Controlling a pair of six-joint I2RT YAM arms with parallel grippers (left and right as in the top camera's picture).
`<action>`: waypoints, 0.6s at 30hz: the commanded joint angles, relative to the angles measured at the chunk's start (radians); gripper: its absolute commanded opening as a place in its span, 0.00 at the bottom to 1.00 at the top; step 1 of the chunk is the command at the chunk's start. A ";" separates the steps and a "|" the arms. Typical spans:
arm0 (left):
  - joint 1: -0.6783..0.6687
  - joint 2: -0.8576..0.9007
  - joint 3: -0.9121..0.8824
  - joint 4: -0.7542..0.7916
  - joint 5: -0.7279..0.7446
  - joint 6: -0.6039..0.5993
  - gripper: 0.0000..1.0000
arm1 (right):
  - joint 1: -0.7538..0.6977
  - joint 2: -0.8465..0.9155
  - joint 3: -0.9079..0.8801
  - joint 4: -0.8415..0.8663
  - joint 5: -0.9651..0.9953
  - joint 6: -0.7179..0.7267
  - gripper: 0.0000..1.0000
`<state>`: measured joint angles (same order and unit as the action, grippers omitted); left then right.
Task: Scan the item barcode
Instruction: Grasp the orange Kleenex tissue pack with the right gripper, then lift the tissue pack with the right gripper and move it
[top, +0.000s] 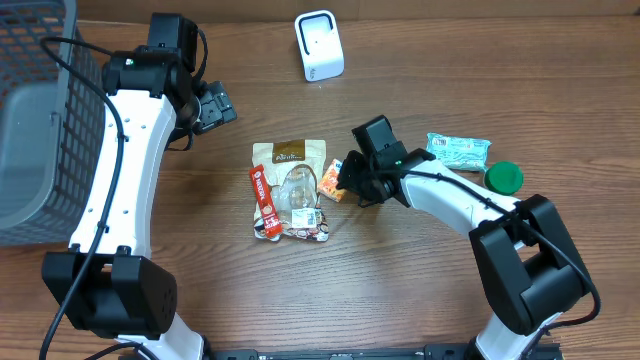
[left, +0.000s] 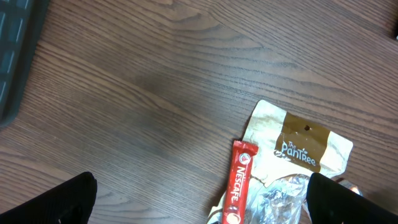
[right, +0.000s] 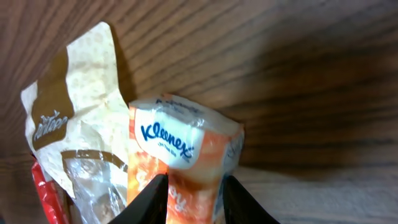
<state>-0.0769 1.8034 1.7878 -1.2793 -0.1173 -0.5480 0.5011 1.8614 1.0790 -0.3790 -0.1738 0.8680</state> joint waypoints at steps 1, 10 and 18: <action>-0.002 0.008 -0.001 0.000 -0.014 0.002 1.00 | 0.005 -0.031 -0.048 0.039 0.016 0.025 0.27; -0.002 0.008 -0.001 0.000 -0.014 0.002 0.99 | 0.002 -0.031 -0.074 0.071 0.015 0.021 0.04; -0.002 0.008 -0.001 0.000 -0.014 0.002 1.00 | -0.052 -0.146 -0.021 -0.018 0.039 -0.218 0.04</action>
<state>-0.0769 1.8034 1.7878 -1.2793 -0.1173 -0.5480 0.4595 1.8156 1.0222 -0.3748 -0.1860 0.7975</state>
